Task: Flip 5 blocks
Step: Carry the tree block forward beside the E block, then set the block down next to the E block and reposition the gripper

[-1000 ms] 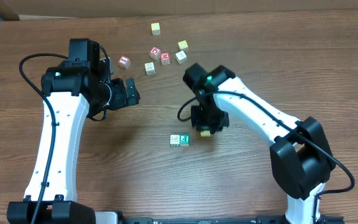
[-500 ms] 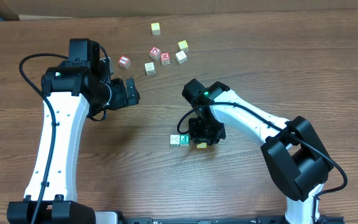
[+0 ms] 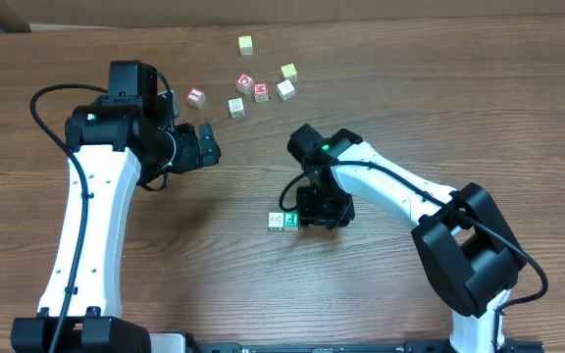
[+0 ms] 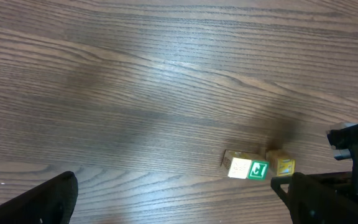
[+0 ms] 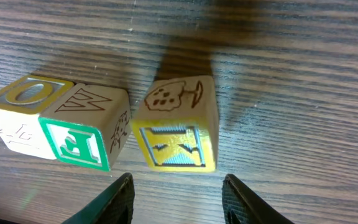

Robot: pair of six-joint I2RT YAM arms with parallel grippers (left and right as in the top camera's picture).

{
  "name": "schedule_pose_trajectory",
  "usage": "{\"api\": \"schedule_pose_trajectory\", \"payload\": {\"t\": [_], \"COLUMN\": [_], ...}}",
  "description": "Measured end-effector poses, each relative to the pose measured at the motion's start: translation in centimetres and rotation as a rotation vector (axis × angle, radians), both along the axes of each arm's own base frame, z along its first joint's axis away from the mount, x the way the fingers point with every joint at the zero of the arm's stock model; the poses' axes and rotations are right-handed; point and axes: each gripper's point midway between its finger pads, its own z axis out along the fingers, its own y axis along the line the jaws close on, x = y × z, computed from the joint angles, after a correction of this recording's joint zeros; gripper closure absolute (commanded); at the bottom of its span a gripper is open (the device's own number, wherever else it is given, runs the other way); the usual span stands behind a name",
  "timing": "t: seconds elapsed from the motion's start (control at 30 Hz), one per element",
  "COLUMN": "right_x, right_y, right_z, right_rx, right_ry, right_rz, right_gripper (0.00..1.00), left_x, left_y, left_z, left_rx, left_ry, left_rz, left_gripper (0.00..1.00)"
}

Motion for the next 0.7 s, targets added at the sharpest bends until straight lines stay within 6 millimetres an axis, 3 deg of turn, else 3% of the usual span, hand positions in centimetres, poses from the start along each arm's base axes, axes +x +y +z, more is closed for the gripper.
{"api": "schedule_pose_trajectory", "payload": {"t": [0.17, 0.3, 0.37, 0.4, 0.43, 0.57, 0.7], "right_x": [0.0, 1.6, 2.8, 3.1, 3.5, 4.6, 6.1], "right_y": [-0.5, -1.2, -2.0, -2.3, -2.7, -4.1, -3.7], "right_z": [0.6, 2.2, 2.7, 2.8, 2.9, 2.8, 2.6], "right_rx": [-0.012, -0.003, 0.006, 0.007, 0.009, 0.002, 0.017], "right_ry": [0.018, 0.011, 0.001, 0.000, -0.001, -0.017, -0.081], "right_rz": [-0.011, -0.039, -0.060, -0.070, -0.076, -0.100, -0.096], "right_gripper": [0.53, 0.54, 0.65, 0.75, 0.94, 0.96, 0.96], "left_x": [0.0, 0.0, 0.0, 0.0, 0.0, 0.0, 0.0], "left_y": [0.0, 0.0, 0.0, 0.0, 0.0, 0.0, 0.0], "left_z": [0.0, 0.0, 0.0, 0.0, 0.0, 0.0, 0.0], "left_rx": [0.000, 0.000, 0.000, 0.000, 0.000, 0.000, 0.000], "left_ry": [0.000, 0.000, 0.000, 0.000, 0.000, 0.000, 0.000], "left_rz": [0.000, 0.000, 0.000, 0.000, 0.000, 0.000, 0.000], "left_gripper": [0.00, 0.00, 0.00, 0.00, 0.00, 0.00, 0.00]}}
